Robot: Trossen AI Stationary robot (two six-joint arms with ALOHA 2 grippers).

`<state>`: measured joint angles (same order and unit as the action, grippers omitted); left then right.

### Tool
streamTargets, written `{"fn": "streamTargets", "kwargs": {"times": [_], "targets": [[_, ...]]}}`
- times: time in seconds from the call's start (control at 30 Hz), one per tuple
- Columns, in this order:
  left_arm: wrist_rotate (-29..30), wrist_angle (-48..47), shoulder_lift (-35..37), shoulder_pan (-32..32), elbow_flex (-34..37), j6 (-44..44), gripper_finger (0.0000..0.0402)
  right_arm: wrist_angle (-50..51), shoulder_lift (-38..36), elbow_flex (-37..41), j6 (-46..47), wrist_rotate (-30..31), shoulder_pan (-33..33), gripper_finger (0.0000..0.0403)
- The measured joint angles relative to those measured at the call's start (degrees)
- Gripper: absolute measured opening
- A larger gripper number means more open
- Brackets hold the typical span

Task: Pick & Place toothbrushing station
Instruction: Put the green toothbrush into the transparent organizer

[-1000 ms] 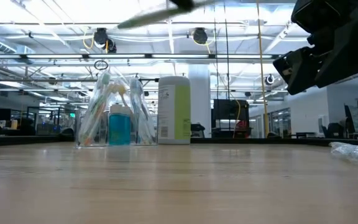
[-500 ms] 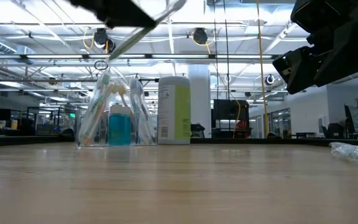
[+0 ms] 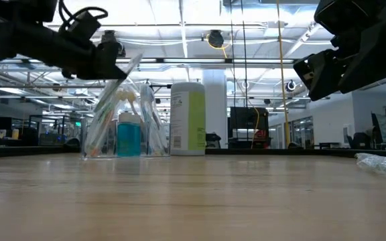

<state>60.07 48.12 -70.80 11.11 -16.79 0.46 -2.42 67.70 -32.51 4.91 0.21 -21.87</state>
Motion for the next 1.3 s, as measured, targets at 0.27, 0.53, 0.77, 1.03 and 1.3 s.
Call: {"fn": "streamTargets", "kwargs": {"times": [0.27, 0.53, 0.77, 1.03, 1.3], "targets": [[0.79, -3.45, -2.26, -1.98, 1.37, -12.99, 0.0013, -2.56, 0.00, 0.00, -0.04, 0.00, 0.00, 0.0169], [14.71, -3.60, -7.11, 5.21, 1.35, -26.14, 0.0013, -3.32, 0.00, -0.04, -0.04, -0.01, 0.00, 0.0169], [19.01, -4.50, -12.46, 10.19, 1.35, -28.74, 0.0009, -3.34, 0.00, -0.04, -0.04, -0.02, 0.00, 0.0169], [16.05, -4.62, -15.45, 10.41, 1.33, -27.36, 0.0011, -3.39, 0.00, -0.04, 1.79, -0.02, 0.01, 0.0169], [14.43, -4.63, -15.45, 10.23, 1.33, -29.28, 0.0043, -3.39, 0.00, -0.04, 1.87, -0.02, 0.01, 0.0169]]}}
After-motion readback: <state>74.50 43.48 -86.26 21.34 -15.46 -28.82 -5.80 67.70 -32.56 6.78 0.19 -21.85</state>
